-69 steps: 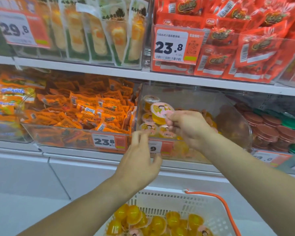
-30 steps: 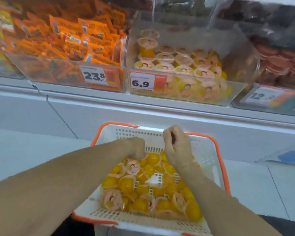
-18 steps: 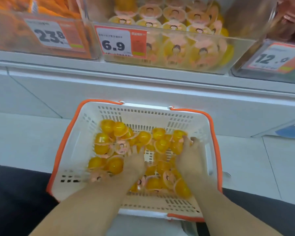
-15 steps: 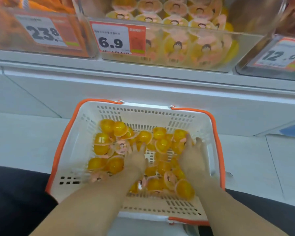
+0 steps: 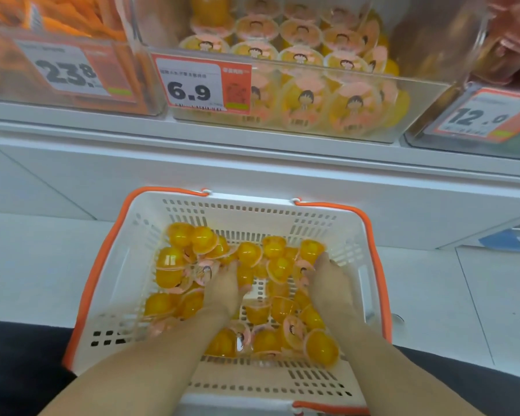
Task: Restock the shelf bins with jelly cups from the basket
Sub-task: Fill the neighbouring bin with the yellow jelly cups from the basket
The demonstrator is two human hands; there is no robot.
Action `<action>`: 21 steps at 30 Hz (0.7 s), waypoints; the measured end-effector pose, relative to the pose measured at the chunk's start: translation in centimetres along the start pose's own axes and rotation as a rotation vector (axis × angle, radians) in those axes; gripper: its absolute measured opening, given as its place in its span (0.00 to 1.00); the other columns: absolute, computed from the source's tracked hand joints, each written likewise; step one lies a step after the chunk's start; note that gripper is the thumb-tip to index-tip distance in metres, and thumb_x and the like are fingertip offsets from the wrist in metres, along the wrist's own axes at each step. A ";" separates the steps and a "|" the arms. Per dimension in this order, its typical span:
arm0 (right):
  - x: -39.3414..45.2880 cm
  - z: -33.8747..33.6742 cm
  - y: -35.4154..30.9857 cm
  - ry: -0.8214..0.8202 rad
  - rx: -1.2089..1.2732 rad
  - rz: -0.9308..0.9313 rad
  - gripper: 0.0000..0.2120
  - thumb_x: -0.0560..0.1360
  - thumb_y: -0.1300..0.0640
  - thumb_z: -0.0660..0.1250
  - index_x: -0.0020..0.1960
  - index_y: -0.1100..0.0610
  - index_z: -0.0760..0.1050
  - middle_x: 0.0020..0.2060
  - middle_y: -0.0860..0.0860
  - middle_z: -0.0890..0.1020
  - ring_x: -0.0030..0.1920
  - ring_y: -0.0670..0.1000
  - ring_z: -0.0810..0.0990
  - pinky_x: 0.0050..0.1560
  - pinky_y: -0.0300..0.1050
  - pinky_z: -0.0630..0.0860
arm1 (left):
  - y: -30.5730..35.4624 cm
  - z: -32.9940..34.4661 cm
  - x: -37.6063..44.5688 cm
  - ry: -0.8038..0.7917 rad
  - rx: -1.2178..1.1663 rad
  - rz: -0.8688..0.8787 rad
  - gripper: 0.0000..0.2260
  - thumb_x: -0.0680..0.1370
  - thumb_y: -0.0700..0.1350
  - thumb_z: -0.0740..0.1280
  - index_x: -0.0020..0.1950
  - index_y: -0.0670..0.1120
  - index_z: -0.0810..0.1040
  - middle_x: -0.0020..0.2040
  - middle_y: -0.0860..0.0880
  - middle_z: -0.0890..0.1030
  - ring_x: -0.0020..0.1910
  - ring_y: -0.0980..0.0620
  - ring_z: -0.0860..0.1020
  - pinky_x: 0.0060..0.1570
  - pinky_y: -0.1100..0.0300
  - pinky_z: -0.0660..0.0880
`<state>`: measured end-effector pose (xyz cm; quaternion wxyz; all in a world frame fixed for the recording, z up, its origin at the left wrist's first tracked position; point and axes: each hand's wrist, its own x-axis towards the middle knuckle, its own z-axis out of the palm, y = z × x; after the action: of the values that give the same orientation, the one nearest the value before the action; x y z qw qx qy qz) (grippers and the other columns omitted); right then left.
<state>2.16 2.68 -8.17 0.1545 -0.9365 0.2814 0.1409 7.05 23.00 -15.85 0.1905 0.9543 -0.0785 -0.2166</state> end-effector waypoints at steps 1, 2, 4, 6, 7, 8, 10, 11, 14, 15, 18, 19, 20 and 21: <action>0.1 -0.5 -0.4 -0.037 0.142 0.057 0.13 0.81 0.51 0.63 0.60 0.58 0.69 0.52 0.53 0.80 0.55 0.58 0.80 0.49 0.49 0.75 | 0.2 -1.0 -0.2 0.005 -0.180 -0.023 0.27 0.77 0.54 0.71 0.71 0.48 0.67 0.66 0.47 0.75 0.69 0.45 0.69 0.67 0.50 0.68; 0.2 -1.2 -0.9 -0.082 0.277 0.097 0.12 0.80 0.50 0.65 0.56 0.57 0.69 0.49 0.53 0.80 0.53 0.59 0.80 0.48 0.48 0.74 | 0.6 -2.2 -0.4 0.000 -0.346 -0.058 0.27 0.76 0.53 0.73 0.70 0.47 0.68 0.63 0.49 0.76 0.65 0.46 0.73 0.63 0.53 0.70; 0.4 -2.8 -2.1 -0.151 0.616 0.151 0.12 0.78 0.52 0.70 0.48 0.57 0.69 0.44 0.57 0.82 0.45 0.61 0.83 0.48 0.55 0.80 | 1.6 -5.6 -0.5 -0.142 -0.695 -0.190 0.27 0.75 0.51 0.74 0.70 0.45 0.68 0.59 0.50 0.77 0.60 0.49 0.76 0.60 0.55 0.72; 0.2 -5.5 -3.9 -0.237 0.970 0.164 0.11 0.77 0.57 0.72 0.46 0.59 0.70 0.42 0.62 0.81 0.35 0.59 0.83 0.42 0.60 0.83 | 2.6 -9.7 -0.6 -0.382 -1.117 -0.277 0.22 0.78 0.49 0.70 0.69 0.42 0.71 0.60 0.46 0.78 0.57 0.47 0.79 0.65 0.49 0.73; 0.0 -7.2 -4.8 -0.280 1.084 0.127 0.10 0.77 0.60 0.72 0.48 0.61 0.71 0.42 0.63 0.81 0.32 0.57 0.82 0.38 0.57 0.84 | 2.7 -11.8 -0.7 -0.482 -1.293 -0.279 0.18 0.80 0.48 0.66 0.66 0.41 0.74 0.59 0.42 0.79 0.55 0.44 0.80 0.66 0.46 0.72; -0.3 -9.0 -5.8 -0.320 1.146 0.066 0.09 0.76 0.61 0.71 0.49 0.62 0.71 0.42 0.64 0.80 0.31 0.55 0.81 0.35 0.52 0.84 | 2.9 -14.2 -1.0 -0.548 -1.413 -0.276 0.16 0.80 0.48 0.62 0.62 0.39 0.77 0.56 0.39 0.80 0.52 0.41 0.80 0.66 0.45 0.71; -1.1 -12.9 -7.8 -0.371 1.218 -0.088 0.08 0.76 0.62 0.71 0.49 0.62 0.72 0.39 0.63 0.79 0.30 0.54 0.81 0.33 0.47 0.83 | 3.7 -19.0 -1.7 -0.696 -1.473 -0.225 0.19 0.76 0.48 0.58 0.53 0.36 0.82 0.46 0.36 0.81 0.45 0.39 0.80 0.57 0.47 0.72; -1.6 -14.8 -8.8 -0.382 1.232 -0.152 0.07 0.76 0.62 0.70 0.48 0.62 0.72 0.36 0.62 0.79 0.30 0.54 0.81 0.33 0.46 0.83 | 4.4 -21.4 -2.2 -0.765 -1.436 -0.179 0.21 0.74 0.49 0.57 0.49 0.36 0.83 0.44 0.36 0.81 0.42 0.40 0.79 0.51 0.49 0.73; -3.3 -20.1 -11.8 -0.392 1.242 -0.282 0.07 0.77 0.61 0.70 0.49 0.63 0.73 0.30 0.58 0.80 0.31 0.54 0.81 0.36 0.47 0.84 | 6.4 -28.1 -3.7 -0.825 -1.234 -0.013 0.24 0.74 0.55 0.59 0.53 0.35 0.81 0.47 0.33 0.80 0.37 0.41 0.75 0.39 0.53 0.74; -3.9 -21.6 -12.8 -0.394 1.253 -0.318 0.07 0.77 0.61 0.69 0.50 0.63 0.73 0.31 0.59 0.80 0.32 0.54 0.81 0.37 0.47 0.84 | 6.9 -30.1 -4.3 -0.813 -1.188 0.032 0.26 0.75 0.57 0.60 0.55 0.36 0.80 0.47 0.32 0.79 0.36 0.41 0.74 0.38 0.53 0.73; -5.4 -25.4 -15.2 -0.409 1.290 -0.396 0.05 0.78 0.61 0.68 0.49 0.63 0.74 0.34 0.59 0.80 0.32 0.52 0.81 0.36 0.44 0.82 | 8.1 -34.8 -6.0 -0.670 -1.144 0.158 0.25 0.76 0.61 0.63 0.54 0.40 0.81 0.43 0.31 0.79 0.39 0.37 0.73 0.40 0.49 0.70; -5.8 -26.4 -15.9 -0.417 1.308 -0.425 0.04 0.78 0.61 0.67 0.48 0.63 0.75 0.34 0.58 0.80 0.32 0.51 0.82 0.36 0.43 0.82 | 8.5 -36.0 -6.7 -0.613 -1.148 0.198 0.25 0.76 0.62 0.63 0.55 0.41 0.82 0.42 0.31 0.78 0.38 0.37 0.74 0.40 0.49 0.71; -6.2 -27.4 -16.5 -0.429 1.325 -0.453 0.03 0.79 0.62 0.67 0.47 0.62 0.75 0.33 0.57 0.80 0.32 0.50 0.82 0.36 0.43 0.82 | 8.8 -36.8 -7.2 -0.557 -1.157 0.231 0.26 0.76 0.62 0.63 0.58 0.41 0.81 0.42 0.32 0.78 0.36 0.38 0.75 0.39 0.50 0.72; -6.4 -28.2 -17.1 -0.440 1.347 -0.474 0.04 0.79 0.63 0.66 0.45 0.61 0.74 0.33 0.56 0.80 0.33 0.49 0.82 0.36 0.43 0.82 | 9.0 -37.5 -7.6 -0.513 -1.176 0.250 0.28 0.77 0.63 0.62 0.63 0.41 0.79 0.42 0.33 0.78 0.34 0.39 0.77 0.39 0.50 0.72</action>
<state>11.74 8.96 23.39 0.7737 -0.6249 0.0599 0.0850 16.26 28.91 21.88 0.6797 0.5925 -0.1005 -0.4204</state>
